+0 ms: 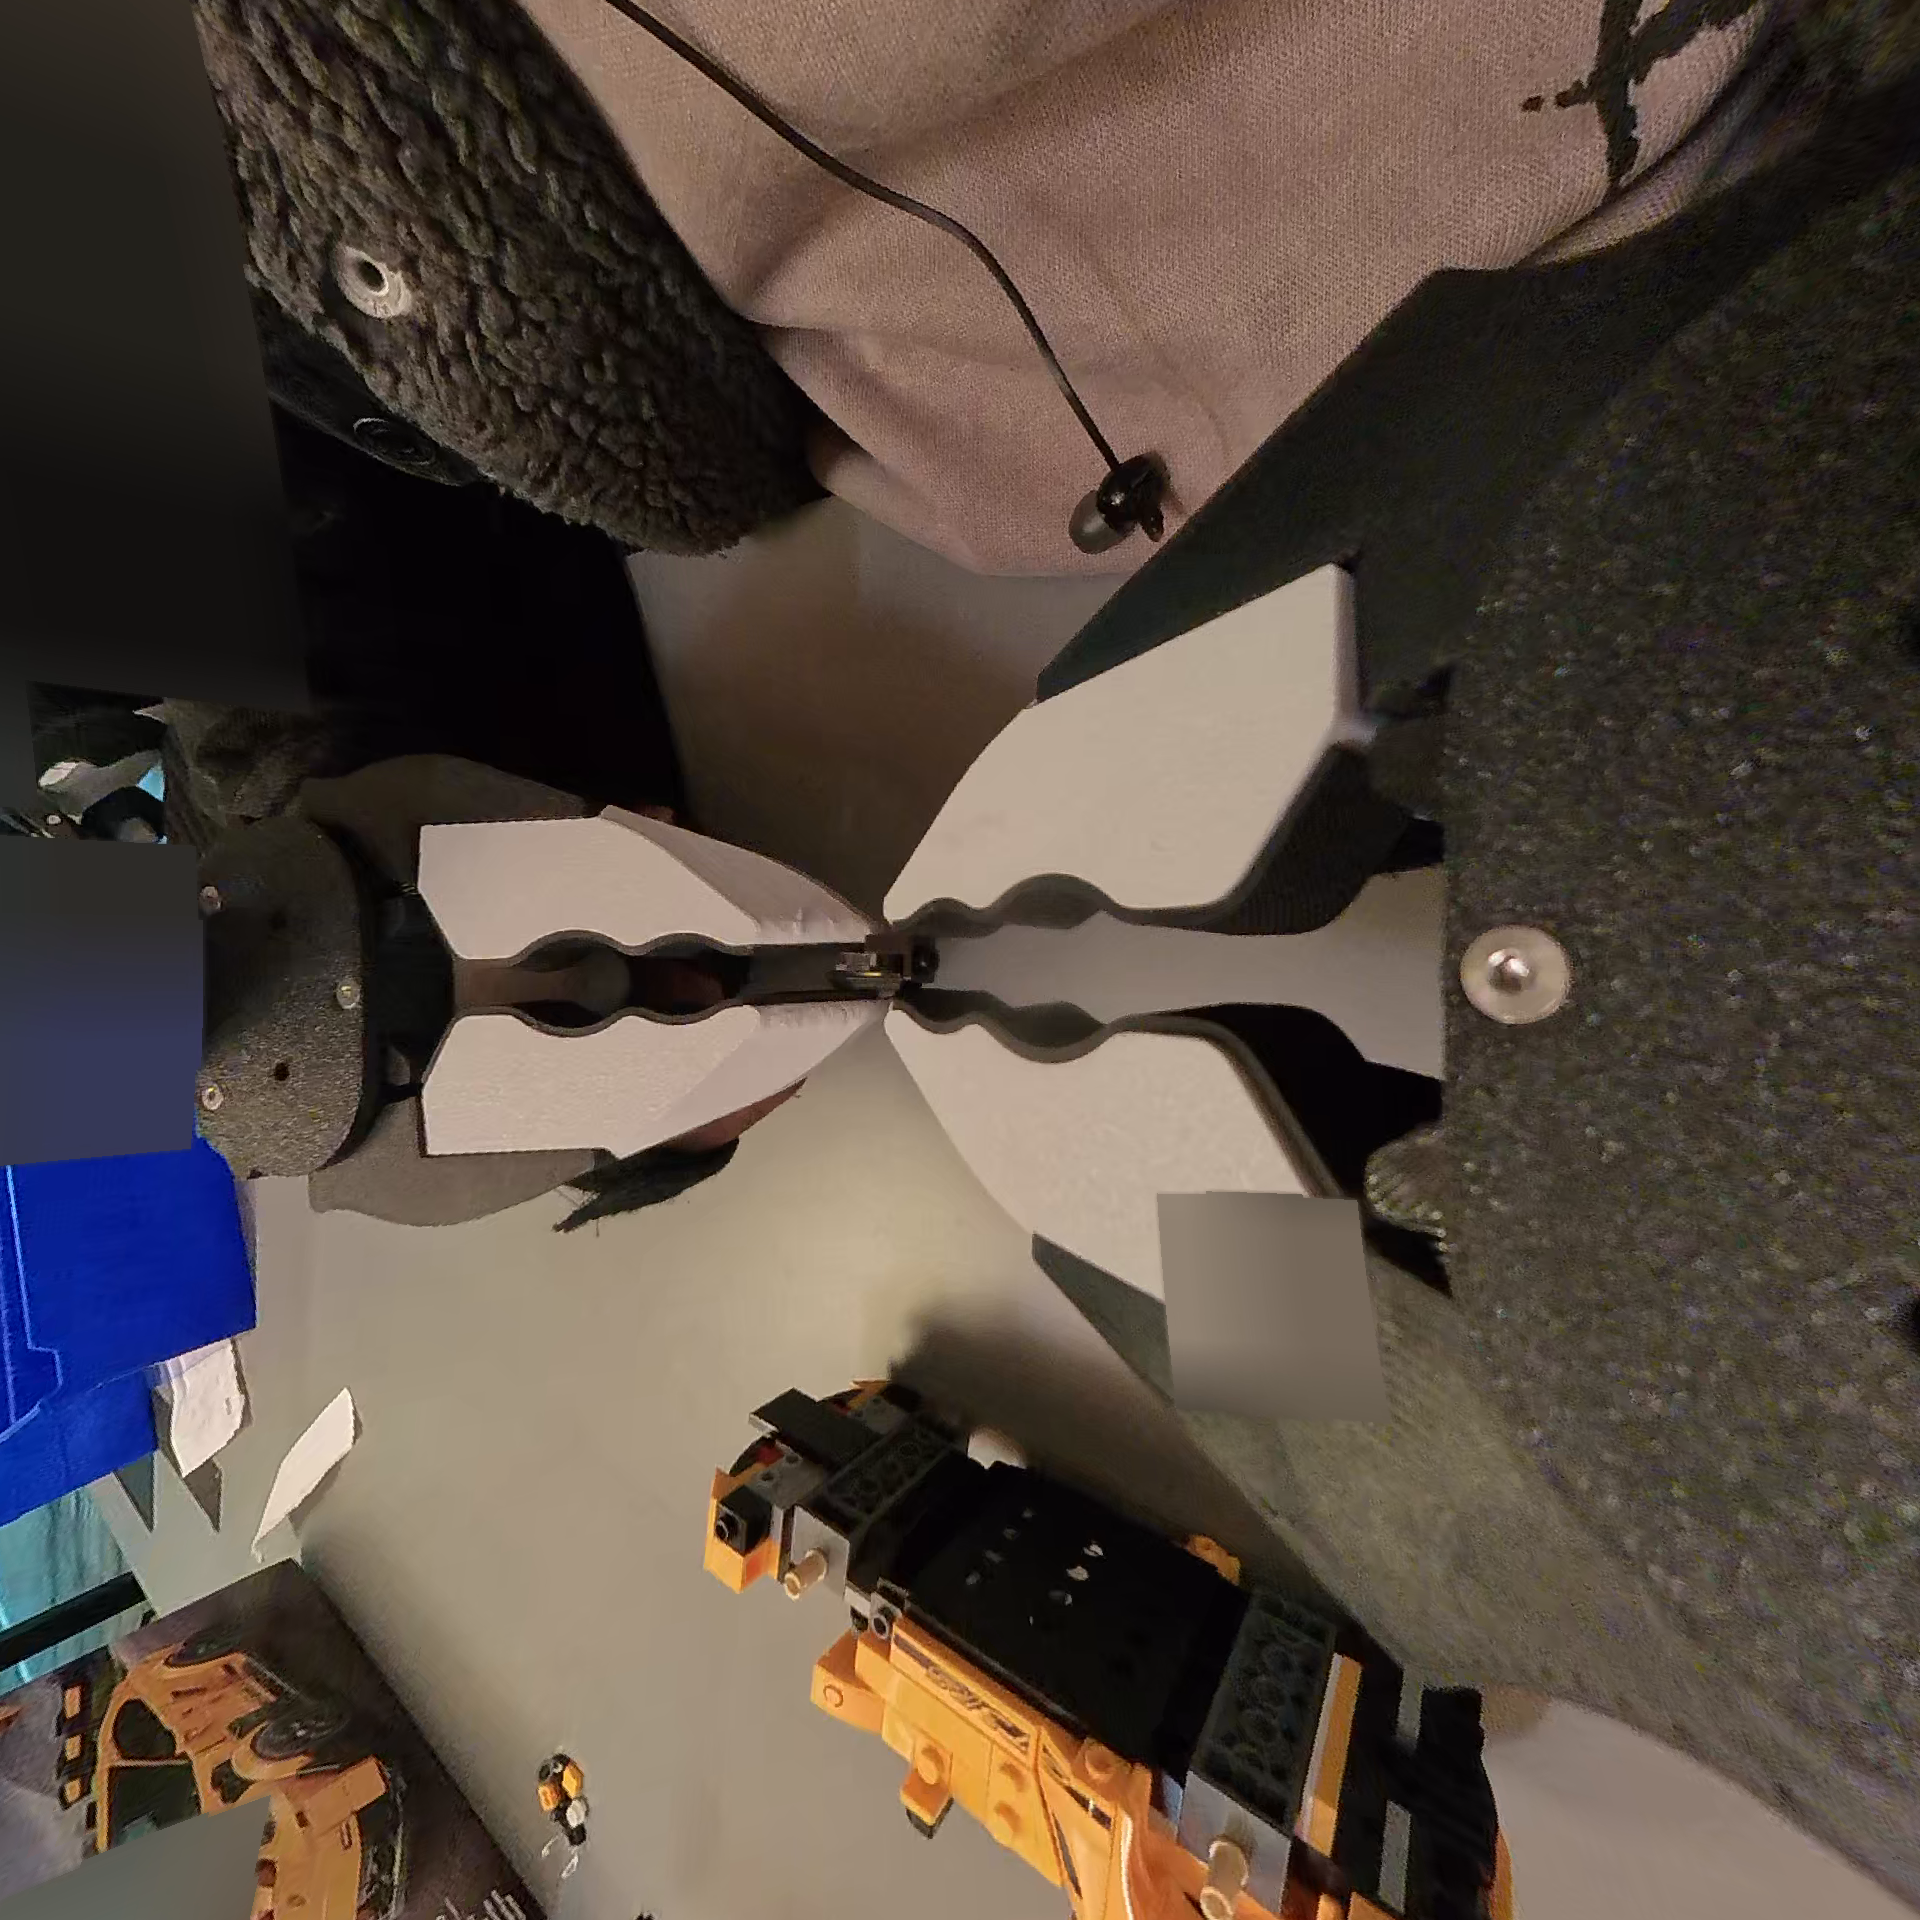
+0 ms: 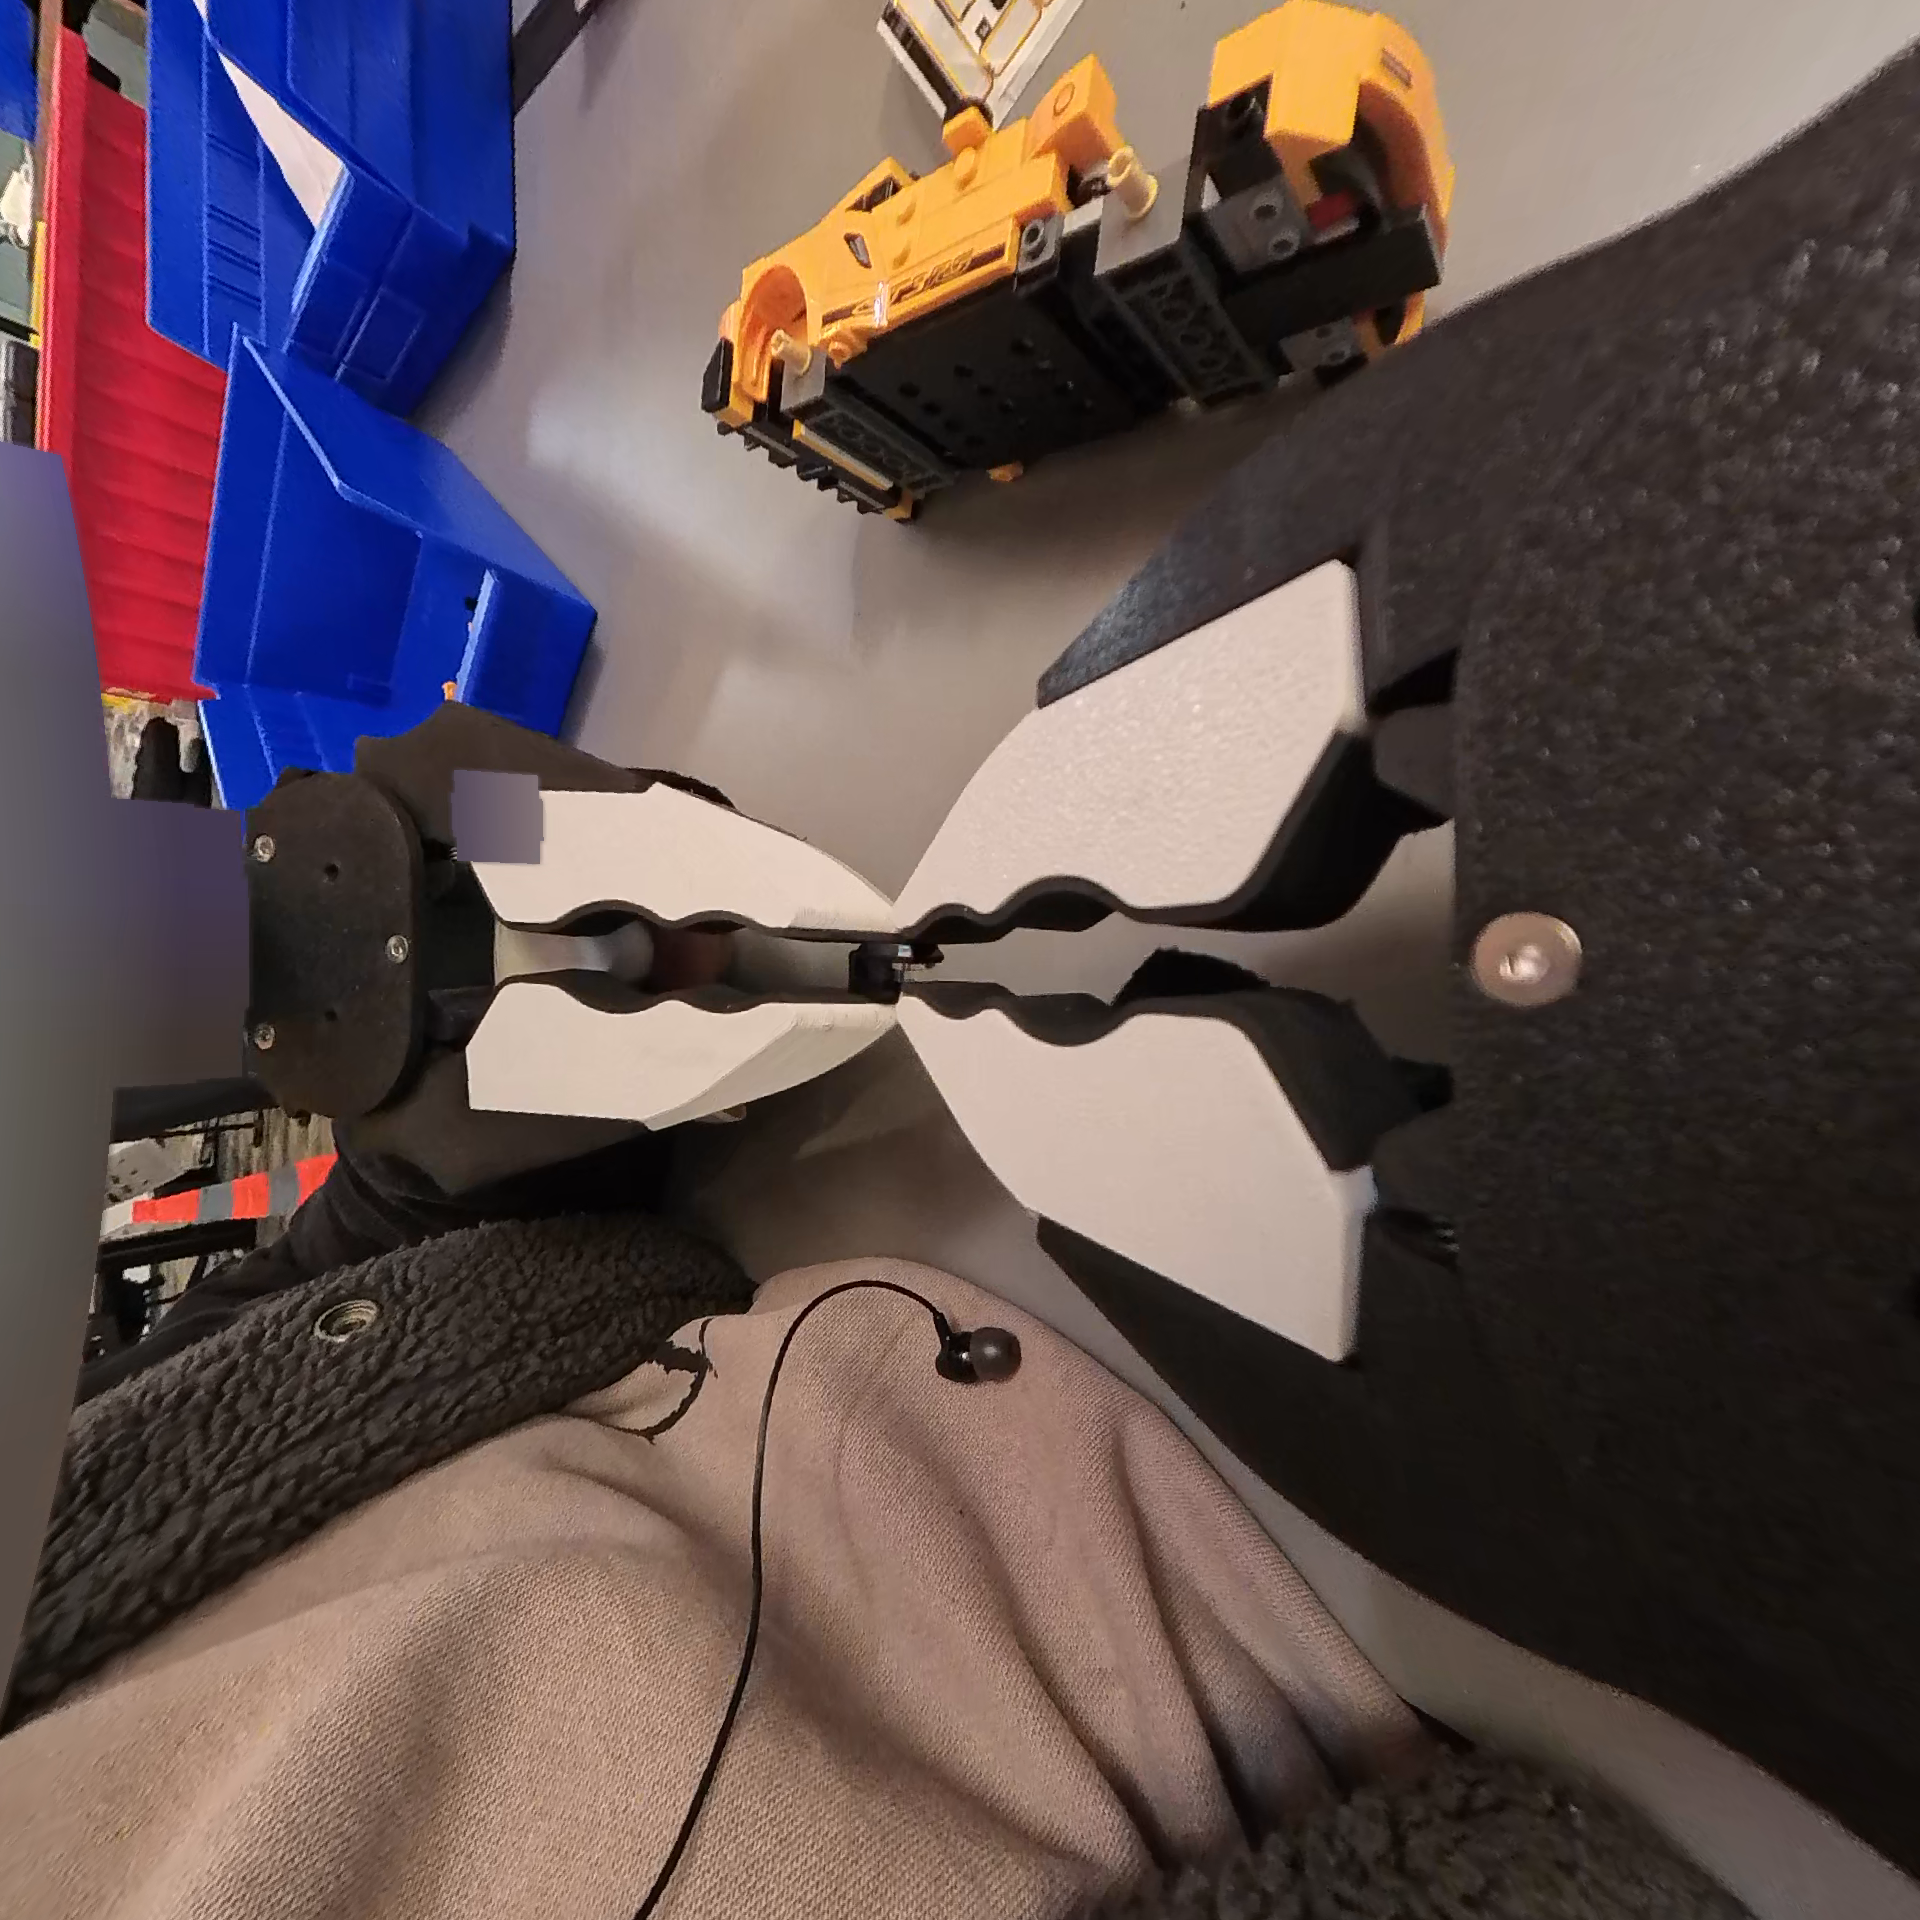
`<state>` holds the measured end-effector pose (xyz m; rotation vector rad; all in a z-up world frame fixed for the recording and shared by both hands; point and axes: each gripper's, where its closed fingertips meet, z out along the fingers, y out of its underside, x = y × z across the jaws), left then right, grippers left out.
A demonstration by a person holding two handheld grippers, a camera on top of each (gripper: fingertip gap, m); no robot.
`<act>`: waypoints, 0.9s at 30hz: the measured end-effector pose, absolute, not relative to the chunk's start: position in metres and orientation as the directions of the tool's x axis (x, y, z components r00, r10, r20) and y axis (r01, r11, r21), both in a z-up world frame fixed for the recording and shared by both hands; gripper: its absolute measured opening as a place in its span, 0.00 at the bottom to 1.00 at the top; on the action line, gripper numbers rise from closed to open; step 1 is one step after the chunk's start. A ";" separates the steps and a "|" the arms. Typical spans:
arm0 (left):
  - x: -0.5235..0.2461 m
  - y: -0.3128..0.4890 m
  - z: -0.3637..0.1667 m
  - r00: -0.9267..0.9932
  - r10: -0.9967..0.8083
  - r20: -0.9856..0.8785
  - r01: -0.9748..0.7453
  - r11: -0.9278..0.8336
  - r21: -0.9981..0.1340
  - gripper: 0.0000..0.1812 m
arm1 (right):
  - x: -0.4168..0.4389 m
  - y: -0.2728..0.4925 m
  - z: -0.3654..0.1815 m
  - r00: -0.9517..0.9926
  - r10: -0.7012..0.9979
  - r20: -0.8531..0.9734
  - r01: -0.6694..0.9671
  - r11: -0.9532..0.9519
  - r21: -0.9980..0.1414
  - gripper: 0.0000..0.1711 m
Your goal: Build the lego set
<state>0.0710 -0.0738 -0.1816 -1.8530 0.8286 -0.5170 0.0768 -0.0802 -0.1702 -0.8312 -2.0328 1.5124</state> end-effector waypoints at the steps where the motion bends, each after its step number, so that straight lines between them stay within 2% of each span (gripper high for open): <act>1: 0.071 -0.074 -0.182 0.674 -0.739 -0.014 -0.310 -0.265 -0.913 0.05 | 0.077 -0.080 -0.170 -0.706 0.708 0.014 0.191 0.209 -0.959 0.04; 10: 0.072 -0.074 -0.179 0.666 -0.745 0.049 -0.254 -0.288 -0.923 0.05 | 0.076 -0.080 -0.169 -0.709 0.705 0.014 0.180 0.201 -0.963 0.04; 15: 0.074 -0.077 -0.175 0.609 -0.743 0.278 -0.088 -0.411 -0.907 0.12 | 0.073 -0.076 -0.165 -0.707 0.708 -0.006 0.185 0.177 -0.967 0.04; 21: 0.070 -0.077 -0.165 0.426 -0.649 0.630 0.182 -0.621 -0.763 0.11 | 0.068 -0.072 -0.161 -0.700 0.714 0.035 0.142 0.187 -0.972 0.04; 27: 0.075 -0.079 -0.165 0.333 -0.604 0.724 0.231 -0.692 -0.684 0.10 | 0.063 -0.070 -0.162 -0.686 0.719 0.114 0.088 0.237 -0.967 0.04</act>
